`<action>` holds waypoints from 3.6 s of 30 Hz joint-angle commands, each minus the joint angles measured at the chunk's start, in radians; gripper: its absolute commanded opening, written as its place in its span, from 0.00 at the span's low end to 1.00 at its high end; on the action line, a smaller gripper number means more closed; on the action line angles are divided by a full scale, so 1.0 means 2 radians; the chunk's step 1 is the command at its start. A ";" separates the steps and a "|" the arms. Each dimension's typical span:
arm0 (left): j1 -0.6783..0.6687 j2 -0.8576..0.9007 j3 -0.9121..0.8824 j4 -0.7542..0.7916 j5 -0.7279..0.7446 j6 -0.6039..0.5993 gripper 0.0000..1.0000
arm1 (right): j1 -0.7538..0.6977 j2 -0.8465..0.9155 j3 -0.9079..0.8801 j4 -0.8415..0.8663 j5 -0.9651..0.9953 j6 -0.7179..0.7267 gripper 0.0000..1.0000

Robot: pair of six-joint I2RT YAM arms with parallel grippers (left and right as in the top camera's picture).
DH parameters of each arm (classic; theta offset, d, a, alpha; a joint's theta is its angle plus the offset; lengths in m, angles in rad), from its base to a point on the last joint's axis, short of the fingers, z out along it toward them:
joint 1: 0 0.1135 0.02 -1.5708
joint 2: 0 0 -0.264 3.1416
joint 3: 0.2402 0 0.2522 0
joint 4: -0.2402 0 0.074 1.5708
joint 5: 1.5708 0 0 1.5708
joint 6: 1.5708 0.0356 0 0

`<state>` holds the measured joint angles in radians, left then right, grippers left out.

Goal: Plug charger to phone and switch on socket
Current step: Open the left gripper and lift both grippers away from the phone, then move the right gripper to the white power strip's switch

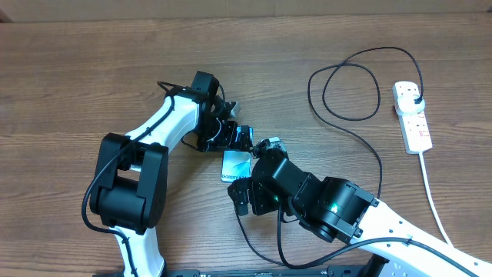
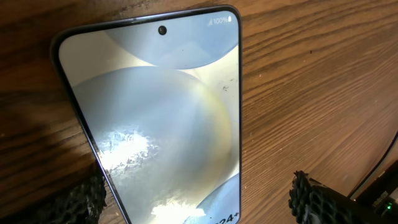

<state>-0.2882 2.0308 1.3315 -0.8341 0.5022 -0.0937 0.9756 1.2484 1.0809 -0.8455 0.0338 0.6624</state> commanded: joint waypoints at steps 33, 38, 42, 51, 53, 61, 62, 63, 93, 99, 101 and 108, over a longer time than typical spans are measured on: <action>0.016 -0.431 -0.010 -0.111 -0.289 -0.088 1.00 | -0.120 -0.001 0.013 -0.142 0.114 0.105 0.04; 0.016 -0.522 -0.010 -0.154 -0.352 -0.088 1.00 | -0.273 -0.001 0.013 -0.164 0.111 0.099 0.04; 0.016 -0.558 -0.010 -0.183 -0.376 -0.088 1.00 | -0.413 0.000 0.013 -0.146 0.081 0.070 0.04; 0.016 -0.565 -0.010 -0.217 -0.378 -0.088 1.00 | -0.689 0.054 0.053 -0.089 -0.010 0.004 0.04; 0.016 -0.563 -0.010 -0.217 -0.378 -0.088 1.00 | -0.719 0.081 0.073 -0.081 -0.033 -0.009 0.04; 0.016 -0.562 -0.010 -0.217 -0.376 -0.088 1.00 | -0.750 0.236 0.210 -0.100 -0.085 -0.037 0.04; 0.017 -0.562 -0.010 -0.217 -0.376 -0.088 1.00 | -0.750 0.259 0.231 -0.111 -0.085 -0.047 0.04; 0.017 -0.562 -0.010 -0.217 -0.376 -0.088 1.00 | -0.749 0.277 0.248 -0.119 -0.085 -0.057 0.04; 0.105 -0.768 -0.010 -0.217 -0.373 -0.088 1.00 | -0.726 0.420 0.321 -0.096 -0.064 -0.100 0.04; 0.105 -0.771 -0.010 -0.228 -0.373 -0.088 1.00 | -0.719 0.421 0.321 -0.094 -0.058 -0.100 0.04; 0.105 -0.771 -0.010 -0.239 -0.373 -0.088 1.00 | -0.719 0.421 0.321 -0.094 -0.049 -0.100 0.04; 0.105 -0.771 -0.010 -0.278 -0.373 -0.088 1.00 | -0.719 0.421 0.321 -0.097 -0.027 -0.100 0.04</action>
<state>-0.0841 0.4973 1.3151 -1.3678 -0.2363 -0.2569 -0.4625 2.0750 1.6905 -1.0409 -0.0525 0.4698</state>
